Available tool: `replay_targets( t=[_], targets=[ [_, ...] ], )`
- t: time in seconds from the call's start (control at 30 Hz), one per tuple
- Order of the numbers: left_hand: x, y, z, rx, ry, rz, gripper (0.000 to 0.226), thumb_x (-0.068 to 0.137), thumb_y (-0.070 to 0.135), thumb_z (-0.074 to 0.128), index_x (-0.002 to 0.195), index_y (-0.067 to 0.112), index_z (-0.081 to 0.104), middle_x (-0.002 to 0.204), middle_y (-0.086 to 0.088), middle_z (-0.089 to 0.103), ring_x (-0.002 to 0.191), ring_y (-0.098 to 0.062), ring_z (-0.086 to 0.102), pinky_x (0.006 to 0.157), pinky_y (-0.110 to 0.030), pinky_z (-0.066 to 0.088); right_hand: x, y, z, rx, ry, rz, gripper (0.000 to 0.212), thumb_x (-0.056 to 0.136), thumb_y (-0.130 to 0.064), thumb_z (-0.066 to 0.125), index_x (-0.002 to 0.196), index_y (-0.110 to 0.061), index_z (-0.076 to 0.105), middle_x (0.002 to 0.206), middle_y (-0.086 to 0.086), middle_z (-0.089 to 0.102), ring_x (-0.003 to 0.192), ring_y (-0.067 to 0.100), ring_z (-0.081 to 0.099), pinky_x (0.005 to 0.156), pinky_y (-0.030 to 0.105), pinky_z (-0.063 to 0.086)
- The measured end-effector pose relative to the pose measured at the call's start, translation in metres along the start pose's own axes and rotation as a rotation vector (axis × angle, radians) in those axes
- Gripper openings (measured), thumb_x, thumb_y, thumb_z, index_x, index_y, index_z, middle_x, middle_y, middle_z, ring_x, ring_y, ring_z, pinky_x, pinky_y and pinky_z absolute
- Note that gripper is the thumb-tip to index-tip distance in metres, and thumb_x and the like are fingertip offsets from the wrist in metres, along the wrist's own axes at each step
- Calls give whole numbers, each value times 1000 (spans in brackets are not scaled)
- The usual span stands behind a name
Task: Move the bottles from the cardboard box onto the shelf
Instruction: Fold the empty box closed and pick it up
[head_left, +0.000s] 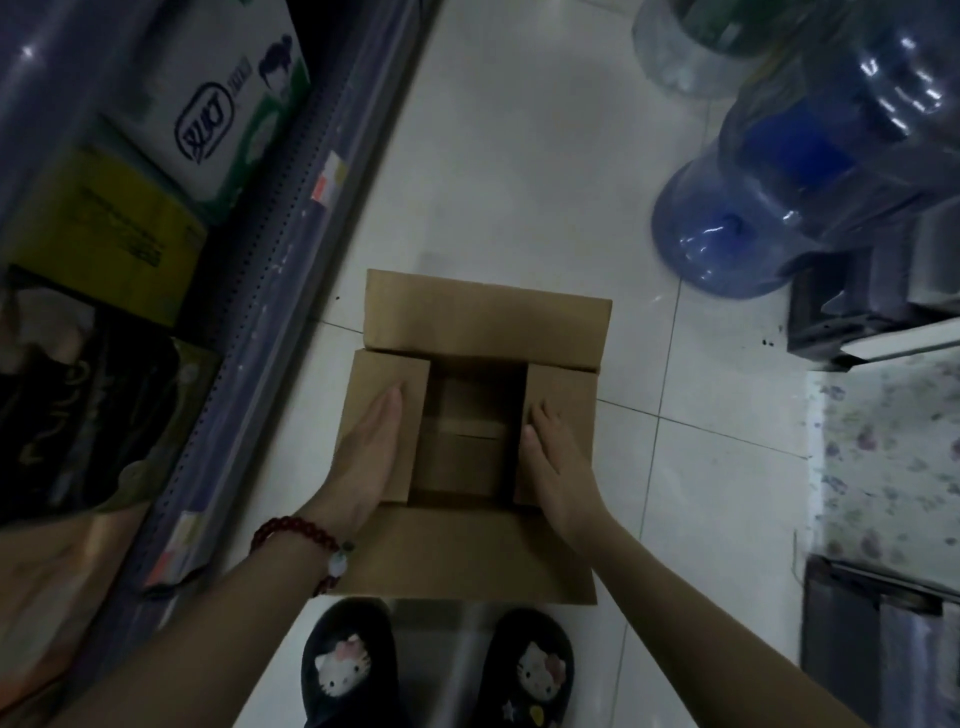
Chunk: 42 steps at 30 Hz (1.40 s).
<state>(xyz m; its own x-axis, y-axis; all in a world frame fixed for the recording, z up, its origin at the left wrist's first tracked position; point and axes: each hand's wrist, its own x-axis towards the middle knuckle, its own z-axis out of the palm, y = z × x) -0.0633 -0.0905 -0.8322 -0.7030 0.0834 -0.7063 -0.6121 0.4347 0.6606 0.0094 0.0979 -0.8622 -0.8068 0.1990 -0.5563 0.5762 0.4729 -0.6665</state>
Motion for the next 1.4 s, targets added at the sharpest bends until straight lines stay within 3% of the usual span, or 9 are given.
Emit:
replay_targets(
  t=[0.17,0.27,0.37,0.6,0.73,0.83,1.1,1.23,1.4],
  targets=[
    [18,-17,1,16,-4,-21,63,93,63,16,146,33,29,149,11,34,134,-11,35,100,-22,21,8,17,11,-171,34,-39,56,100,-47,24,151,-25,17,160,-7,12,148,12,4,117,36,7],
    [16,-15,-2,-1,1,0,61,92,64,21,144,34,32,128,20,39,115,-1,36,95,-22,23,6,8,5,-93,92,-43,54,98,-48,31,147,-25,29,154,-3,32,143,17,26,117,40,23],
    [12,-13,-10,23,-10,28,58,91,65,23,139,38,39,128,22,43,116,-4,44,98,-24,29,13,-10,-14,-84,267,-91,46,97,-43,41,138,-23,41,136,-2,49,125,16,46,104,29,36],
    [6,-5,-17,20,30,37,56,91,58,23,135,32,48,124,14,51,113,-10,51,93,-23,35,83,-50,-77,-418,339,-287,56,98,-35,43,149,-22,24,159,3,18,146,22,18,115,37,21],
    [8,-11,-15,27,60,32,49,97,50,24,136,32,47,135,10,49,117,-10,49,99,-24,33,108,-41,-91,-272,349,-168,55,101,-37,35,151,-22,19,160,2,15,147,21,14,117,36,16],
    [9,-16,-13,27,73,30,49,97,48,24,137,29,47,139,8,48,122,-13,48,101,-23,31,105,-28,-88,-309,214,-194,64,97,-44,40,152,-25,13,161,0,13,146,20,16,114,35,20],
    [11,-18,-12,24,54,38,52,95,52,24,136,30,48,136,12,48,115,-9,49,98,-20,28,83,-5,-42,-440,396,-74,84,87,-57,47,150,-36,-5,161,10,-3,146,34,10,106,52,38],
    [14,-18,-16,31,34,36,58,90,59,26,135,30,49,134,13,50,113,-8,50,95,-20,31,88,3,-38,-428,380,-12,89,83,-61,52,151,-30,3,160,11,4,145,36,13,110,52,30],
    [15,-19,-19,28,12,-7,74,79,69,25,138,30,46,138,8,50,117,-16,51,101,-29,35,85,1,-76,-171,266,-153,69,90,-46,52,149,-23,25,158,3,17,144,21,21,113,35,24]
  ],
)
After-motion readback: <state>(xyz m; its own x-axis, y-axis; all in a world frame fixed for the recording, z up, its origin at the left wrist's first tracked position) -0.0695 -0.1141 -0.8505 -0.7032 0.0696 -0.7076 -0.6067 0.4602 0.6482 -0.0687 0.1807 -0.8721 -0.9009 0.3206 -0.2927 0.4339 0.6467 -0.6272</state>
